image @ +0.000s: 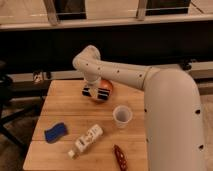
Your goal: Place the eraser in the ceramic cup
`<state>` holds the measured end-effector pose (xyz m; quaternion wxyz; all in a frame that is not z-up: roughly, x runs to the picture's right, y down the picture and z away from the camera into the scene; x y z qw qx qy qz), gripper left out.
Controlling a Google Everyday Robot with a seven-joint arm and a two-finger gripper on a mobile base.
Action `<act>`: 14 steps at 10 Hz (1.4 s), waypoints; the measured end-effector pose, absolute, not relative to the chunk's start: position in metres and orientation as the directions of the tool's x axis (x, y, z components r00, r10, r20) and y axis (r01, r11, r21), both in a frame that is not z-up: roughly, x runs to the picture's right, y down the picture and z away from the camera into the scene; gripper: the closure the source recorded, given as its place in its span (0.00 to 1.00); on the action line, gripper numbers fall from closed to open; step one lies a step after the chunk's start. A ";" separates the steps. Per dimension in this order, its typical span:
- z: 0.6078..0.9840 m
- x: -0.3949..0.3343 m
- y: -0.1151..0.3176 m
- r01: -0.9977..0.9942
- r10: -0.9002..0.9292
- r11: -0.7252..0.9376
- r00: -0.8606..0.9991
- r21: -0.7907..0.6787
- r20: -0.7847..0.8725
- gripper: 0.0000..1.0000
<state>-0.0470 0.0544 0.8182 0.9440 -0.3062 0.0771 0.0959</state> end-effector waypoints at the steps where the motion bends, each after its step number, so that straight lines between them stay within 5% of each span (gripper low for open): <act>1: 0.814 -0.047 0.051 -0.227 0.134 0.795 0.970 -0.562 -0.202 1.00; 14: 0.750 -0.002 0.037 -0.229 0.109 0.814 0.963 -0.534 -0.246 1.00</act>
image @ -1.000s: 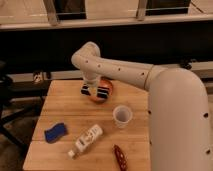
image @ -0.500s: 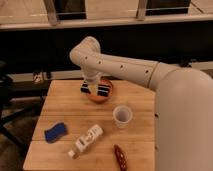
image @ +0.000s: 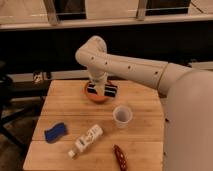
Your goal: Place the eraser in the ceramic cup
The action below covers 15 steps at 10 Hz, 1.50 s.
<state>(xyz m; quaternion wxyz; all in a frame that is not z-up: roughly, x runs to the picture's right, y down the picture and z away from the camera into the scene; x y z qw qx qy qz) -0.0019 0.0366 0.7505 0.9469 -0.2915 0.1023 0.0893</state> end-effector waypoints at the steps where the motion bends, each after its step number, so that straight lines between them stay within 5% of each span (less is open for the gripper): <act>1: 0.748 0.006 0.039 -0.237 0.110 0.813 0.960 -0.532 -0.258 1.00; 15: 0.705 0.052 0.071 -0.257 0.066 0.811 0.933 -0.525 -0.354 1.00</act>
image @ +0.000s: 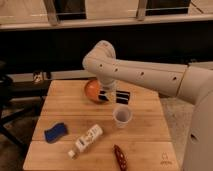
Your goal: Place the eraser in the ceramic cup
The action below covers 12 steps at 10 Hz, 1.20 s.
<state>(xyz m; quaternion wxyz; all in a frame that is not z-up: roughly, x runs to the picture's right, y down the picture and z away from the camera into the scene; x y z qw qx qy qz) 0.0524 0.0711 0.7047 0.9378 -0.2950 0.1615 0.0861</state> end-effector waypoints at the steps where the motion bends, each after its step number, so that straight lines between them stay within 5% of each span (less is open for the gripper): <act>1: 0.704 0.054 0.073 -0.255 0.062 0.811 0.932 -0.527 -0.357 1.00; 12: 0.692 0.051 0.066 -0.171 -0.070 0.842 0.906 -0.512 -0.417 1.00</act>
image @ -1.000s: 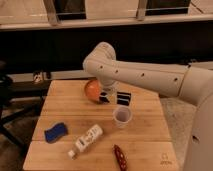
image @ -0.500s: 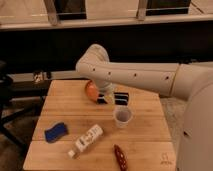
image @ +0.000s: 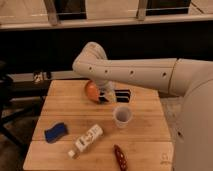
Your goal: Place the eraser in the ceramic cup
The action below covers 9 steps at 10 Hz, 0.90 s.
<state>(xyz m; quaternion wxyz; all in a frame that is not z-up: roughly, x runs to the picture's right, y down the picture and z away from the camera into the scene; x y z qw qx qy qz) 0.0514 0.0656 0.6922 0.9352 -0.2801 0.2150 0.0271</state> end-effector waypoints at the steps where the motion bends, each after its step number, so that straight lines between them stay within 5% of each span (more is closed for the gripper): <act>1: 0.692 0.055 0.067 -0.170 -0.078 0.841 0.902 -0.514 -0.425 1.00; 9: 0.692 0.082 0.086 -0.163 -0.137 0.830 0.868 -0.533 -0.477 1.00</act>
